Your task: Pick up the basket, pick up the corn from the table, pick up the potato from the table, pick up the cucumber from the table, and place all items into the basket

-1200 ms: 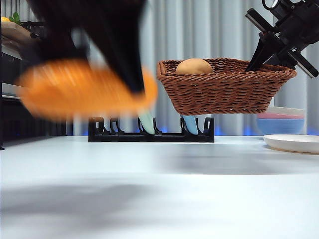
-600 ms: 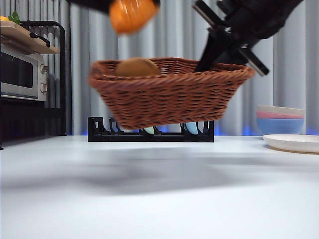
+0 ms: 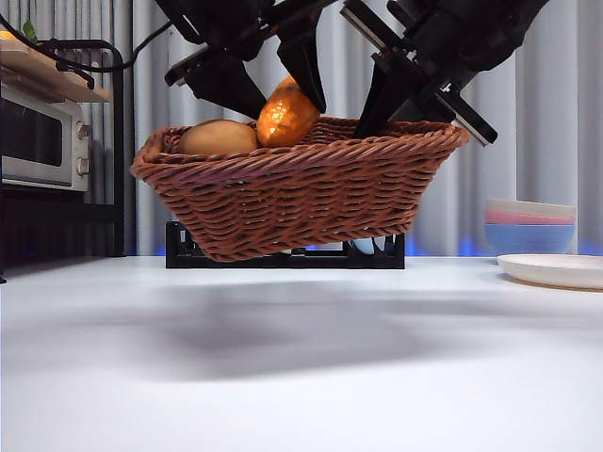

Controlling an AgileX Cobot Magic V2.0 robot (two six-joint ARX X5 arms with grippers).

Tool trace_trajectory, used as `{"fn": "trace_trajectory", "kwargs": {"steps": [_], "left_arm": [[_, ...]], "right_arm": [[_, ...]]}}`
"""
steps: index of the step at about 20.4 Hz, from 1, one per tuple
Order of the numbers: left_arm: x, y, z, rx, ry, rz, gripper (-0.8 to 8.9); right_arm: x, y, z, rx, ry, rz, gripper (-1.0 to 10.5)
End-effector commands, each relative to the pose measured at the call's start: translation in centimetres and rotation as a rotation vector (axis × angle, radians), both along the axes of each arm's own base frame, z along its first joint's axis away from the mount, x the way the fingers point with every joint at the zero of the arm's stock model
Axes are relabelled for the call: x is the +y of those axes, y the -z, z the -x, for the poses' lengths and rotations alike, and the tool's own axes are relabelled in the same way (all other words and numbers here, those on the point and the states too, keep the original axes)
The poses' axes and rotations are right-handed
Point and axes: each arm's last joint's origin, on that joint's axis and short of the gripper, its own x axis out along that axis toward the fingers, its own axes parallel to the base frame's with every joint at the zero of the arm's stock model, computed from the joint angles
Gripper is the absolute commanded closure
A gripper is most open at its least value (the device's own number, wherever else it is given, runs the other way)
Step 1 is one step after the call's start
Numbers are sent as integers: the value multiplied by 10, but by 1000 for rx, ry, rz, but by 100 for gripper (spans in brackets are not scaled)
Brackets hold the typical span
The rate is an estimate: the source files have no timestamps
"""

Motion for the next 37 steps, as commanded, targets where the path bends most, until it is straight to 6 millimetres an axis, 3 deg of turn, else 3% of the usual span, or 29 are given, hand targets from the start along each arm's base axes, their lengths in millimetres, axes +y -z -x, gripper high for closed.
{"fn": "trace_trajectory", "kwargs": {"steps": [1, 4, 7, 13, 17, 18, 20, 23, 25, 28, 29, 30, 33, 37], "left_arm": [[2, -1, -1, -22, -6, -19, 248], [4, -2, 0, -17, -9, -23, 248], [6, -21, 3, -19, -2, -32, 248], [29, -113, 33, -211, 39, 8, 248], [46, -148, 52, -318, 35, 54, 249], [48, -149, 53, -325, 36, 45, 249], [54, -148, 52, -311, 19, 13, 249], [62, -142, 49, -280, -3, -70, 250], [68, -139, 47, -277, -27, -131, 305], [78, -138, 42, -326, -96, -292, 776], [81, -136, 42, -313, -99, -315, 818], [84, -134, 41, -292, -104, -328, 821], [90, -132, 41, -273, -117, -341, 821], [99, -135, 57, -302, -125, -320, 821]], "right_arm": [[2, -3, -2, -12, 1, -24, 958], [2, -3, -2, -10, 1, -23, 958], [2, 3, -6, -7, 37, 10, 958], [8, 59, -32, 198, 118, 37, 958], [13, 87, -39, 303, 123, 34, 957], [13, 90, -39, 315, 125, 41, 934], [12, 90, -40, 311, 141, 58, 765], [2, 79, -40, 273, 172, 68, 426], [-6, 65, -39, 225, 172, 56, 410], [-21, 32, -32, 105, 157, 39, 416], [-27, 17, -26, 44, 144, 37, 437], [-33, 3, -20, -15, 126, 42, 546], [-50, -36, 5, -183, 76, 72, 961], [-67, -64, 33, -288, 126, 146, 959]]}}
